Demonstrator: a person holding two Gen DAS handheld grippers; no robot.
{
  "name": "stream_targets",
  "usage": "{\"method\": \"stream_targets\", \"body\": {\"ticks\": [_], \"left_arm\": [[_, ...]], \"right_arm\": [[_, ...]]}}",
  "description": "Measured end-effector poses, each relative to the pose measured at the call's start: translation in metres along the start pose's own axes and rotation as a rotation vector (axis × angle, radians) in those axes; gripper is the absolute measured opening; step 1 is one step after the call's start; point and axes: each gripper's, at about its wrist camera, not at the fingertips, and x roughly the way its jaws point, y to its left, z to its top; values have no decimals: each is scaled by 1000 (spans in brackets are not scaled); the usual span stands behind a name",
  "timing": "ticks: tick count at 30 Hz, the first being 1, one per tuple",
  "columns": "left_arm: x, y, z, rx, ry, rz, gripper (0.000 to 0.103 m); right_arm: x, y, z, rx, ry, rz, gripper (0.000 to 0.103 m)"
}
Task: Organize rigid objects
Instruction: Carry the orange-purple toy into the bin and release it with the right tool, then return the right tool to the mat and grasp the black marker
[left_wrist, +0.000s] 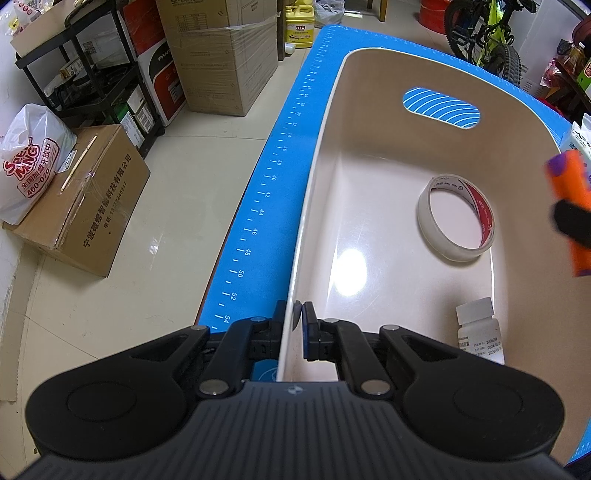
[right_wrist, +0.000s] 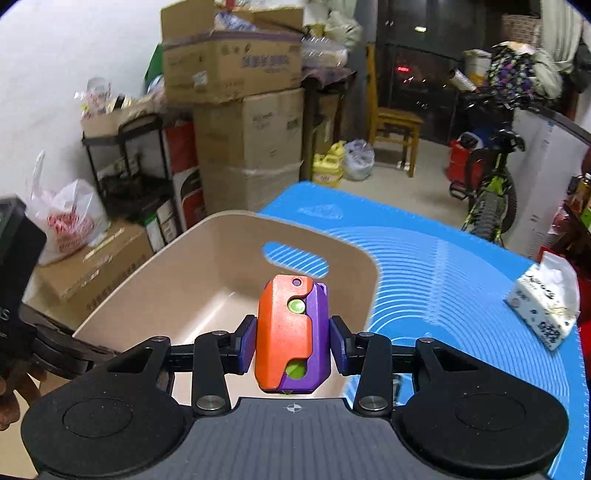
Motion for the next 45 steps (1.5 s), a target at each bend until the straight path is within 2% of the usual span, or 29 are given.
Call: {"method": "stream_targets", "body": {"ticks": [13, 16, 21, 29, 38, 45], "left_arm": [[0, 0, 0, 4, 0, 4, 9], [0, -1, 0, 5, -1, 5, 9], [0, -1, 0, 4, -1, 4, 9], [0, 0, 0, 5, -1, 5, 10], [0, -1, 0, 4, -1, 5, 10], [0, -1, -1, 4, -1, 5, 10]], "right_arm": [[50, 38, -20, -124, 197, -33, 47], [55, 43, -24, -180, 220, -68, 47], [55, 46, -22, -193, 228, -68, 47], [50, 38, -15, -151, 205, -45, 52], [14, 11, -3, -79, 76, -28, 52], [-24, -37, 1, 9, -18, -66, 52]]}}
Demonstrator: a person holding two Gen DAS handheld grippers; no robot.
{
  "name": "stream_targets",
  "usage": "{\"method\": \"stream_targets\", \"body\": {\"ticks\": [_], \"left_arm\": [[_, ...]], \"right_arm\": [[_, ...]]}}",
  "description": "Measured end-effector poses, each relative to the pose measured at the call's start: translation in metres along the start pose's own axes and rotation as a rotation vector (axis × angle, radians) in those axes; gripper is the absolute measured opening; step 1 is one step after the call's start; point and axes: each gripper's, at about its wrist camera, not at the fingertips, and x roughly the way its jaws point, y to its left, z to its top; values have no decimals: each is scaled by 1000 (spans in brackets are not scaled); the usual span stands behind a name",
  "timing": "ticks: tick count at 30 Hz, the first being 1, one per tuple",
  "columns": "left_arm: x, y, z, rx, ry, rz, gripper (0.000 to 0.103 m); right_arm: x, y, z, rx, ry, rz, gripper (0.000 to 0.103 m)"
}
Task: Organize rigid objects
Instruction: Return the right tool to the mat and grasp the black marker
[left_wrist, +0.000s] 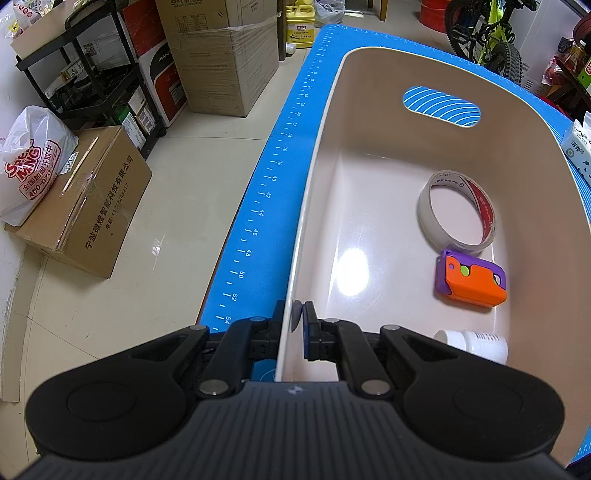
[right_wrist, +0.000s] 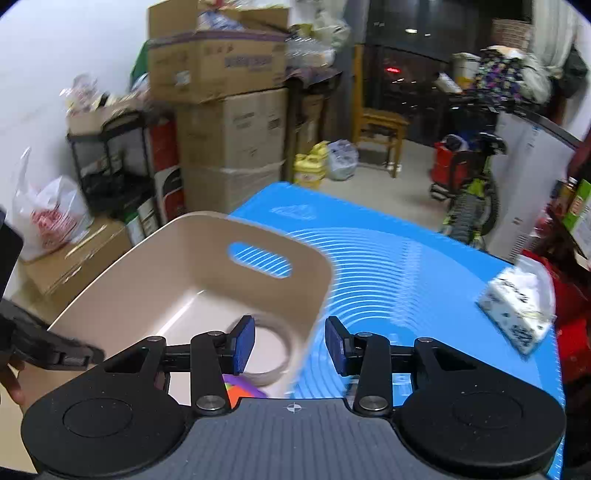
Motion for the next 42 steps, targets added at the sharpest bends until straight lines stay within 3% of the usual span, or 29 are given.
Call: {"method": "stream_targets", "body": {"ticks": [2, 4, 11, 18, 26, 32, 42], "left_arm": [[0, 0, 0, 0, 0, 0, 10], [0, 0, 0, 0, 0, 0, 10], [0, 0, 0, 0, 0, 1, 10], [0, 0, 0, 0, 0, 1, 10], [-1, 0, 0, 2, -1, 3, 10], [-1, 1, 0, 2, -1, 3, 10], [-1, 0, 0, 2, -1, 4, 10]], "right_arm": [[-7, -16, 0, 20, -14, -26, 52], [-12, -34, -4, 35, -20, -58, 67], [-5, -80, -28, 85, 28, -141, 68], [18, -81, -62, 107, 106, -122, 68], [51, -61, -85, 84, 188, -27, 49], [70, -45, -95, 59, 238, 7, 45], [91, -40, -101, 76, 281, -21, 44]]}}
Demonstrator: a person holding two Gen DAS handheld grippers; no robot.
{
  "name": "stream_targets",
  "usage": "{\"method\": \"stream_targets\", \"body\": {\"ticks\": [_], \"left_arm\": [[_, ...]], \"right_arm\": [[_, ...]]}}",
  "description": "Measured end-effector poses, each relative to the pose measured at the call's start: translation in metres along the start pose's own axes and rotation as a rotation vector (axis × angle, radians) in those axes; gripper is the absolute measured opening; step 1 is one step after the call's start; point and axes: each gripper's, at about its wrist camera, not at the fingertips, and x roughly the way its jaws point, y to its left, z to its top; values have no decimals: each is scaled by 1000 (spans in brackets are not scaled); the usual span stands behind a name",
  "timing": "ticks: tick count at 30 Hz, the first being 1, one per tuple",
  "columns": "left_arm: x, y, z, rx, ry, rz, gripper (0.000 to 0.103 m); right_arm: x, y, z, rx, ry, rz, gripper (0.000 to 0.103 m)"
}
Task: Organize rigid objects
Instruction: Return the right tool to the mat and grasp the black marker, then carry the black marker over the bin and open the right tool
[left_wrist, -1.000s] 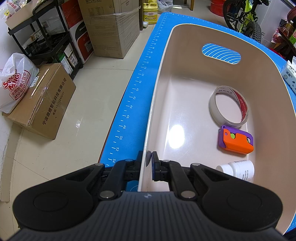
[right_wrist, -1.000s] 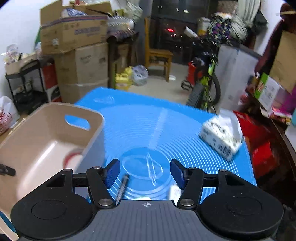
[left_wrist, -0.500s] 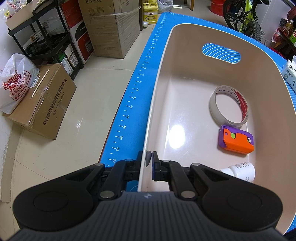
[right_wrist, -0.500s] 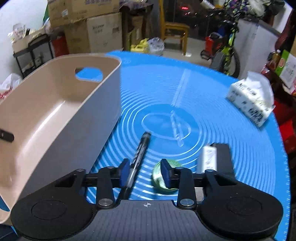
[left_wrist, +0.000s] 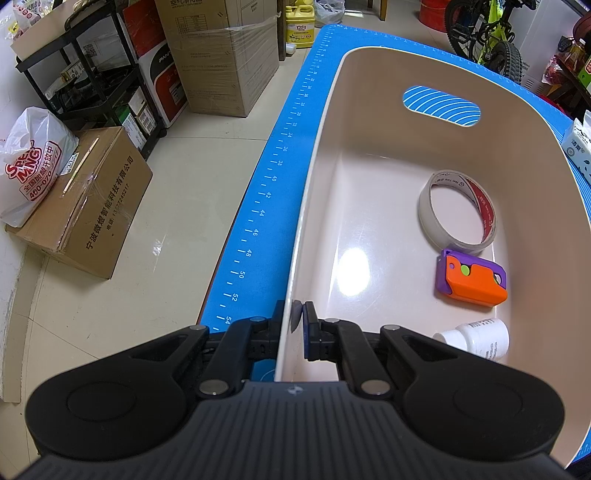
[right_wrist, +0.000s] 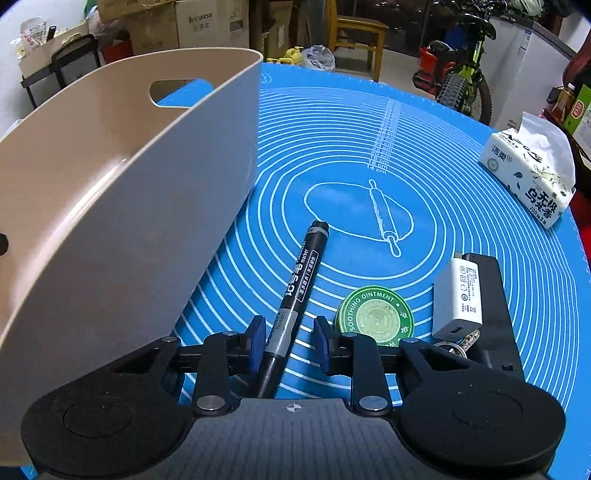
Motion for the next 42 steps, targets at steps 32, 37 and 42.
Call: {"method": "stream_targets", "body": {"ticks": [32, 37, 42], "left_arm": [[0, 1, 0, -1, 0, 1, 10], [0, 0, 0, -1, 0, 1, 10], [0, 0, 0, -1, -1, 1, 10]], "right_arm": [[-97, 2, 42, 77, -297, 20, 24], [-120, 20, 55, 60, -360, 83, 24], [-123, 49, 61, 15, -358, 152, 24]]}}
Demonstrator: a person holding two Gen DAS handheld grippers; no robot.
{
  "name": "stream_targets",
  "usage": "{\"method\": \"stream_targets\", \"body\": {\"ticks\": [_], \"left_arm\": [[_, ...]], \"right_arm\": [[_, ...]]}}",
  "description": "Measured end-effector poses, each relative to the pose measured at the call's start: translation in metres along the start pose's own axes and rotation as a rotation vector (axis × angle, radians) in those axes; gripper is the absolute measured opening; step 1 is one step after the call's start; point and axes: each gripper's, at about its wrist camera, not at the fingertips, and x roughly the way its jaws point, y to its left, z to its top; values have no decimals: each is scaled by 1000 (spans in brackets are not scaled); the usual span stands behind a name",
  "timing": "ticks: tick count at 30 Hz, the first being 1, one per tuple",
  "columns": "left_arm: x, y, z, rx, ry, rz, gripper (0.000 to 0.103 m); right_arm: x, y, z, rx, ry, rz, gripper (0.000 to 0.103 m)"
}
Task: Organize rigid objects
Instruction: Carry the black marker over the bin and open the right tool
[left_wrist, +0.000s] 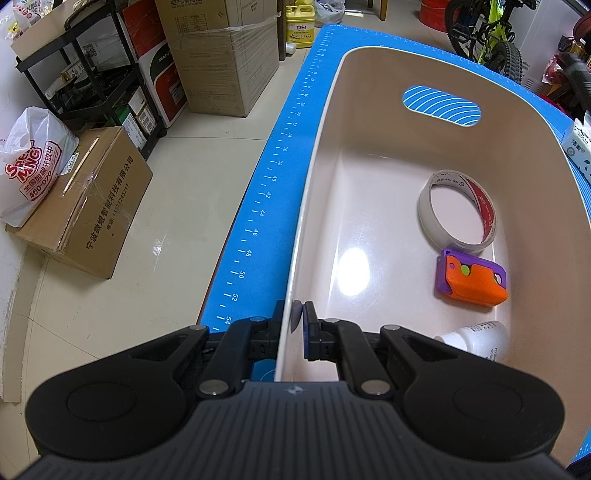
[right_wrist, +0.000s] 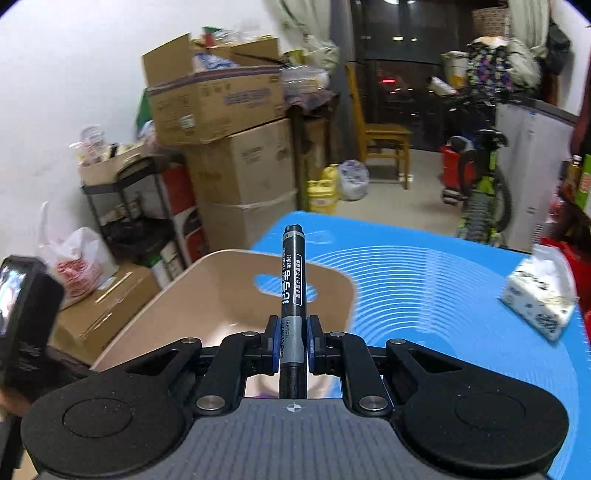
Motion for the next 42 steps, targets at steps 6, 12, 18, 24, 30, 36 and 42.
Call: {"method": "stream_targets", "body": {"ticks": [6, 12, 18, 24, 30, 36, 42], "left_arm": [[0, 0, 0, 0, 0, 1, 10], [0, 0, 0, 0, 0, 1, 10], [0, 0, 0, 0, 0, 2, 10], [0, 0, 1, 2, -1, 2, 10], [0, 1, 2, 3, 0, 4, 10], [1, -1, 2, 5, 0, 6, 10], [1, -1, 2, 5, 0, 6, 10]], "right_arm": [[23, 29, -9, -28, 77, 38, 24], [46, 45, -22, -71, 158, 30, 24], [65, 60, -37, -112, 243, 18, 24], [81, 71, -48, -164, 330, -15, 24], [89, 73, -49, -201, 409, -22, 25], [86, 77, -46, -206, 394, -24, 57], [72, 67, -37, -173, 334, -6, 64]]}}
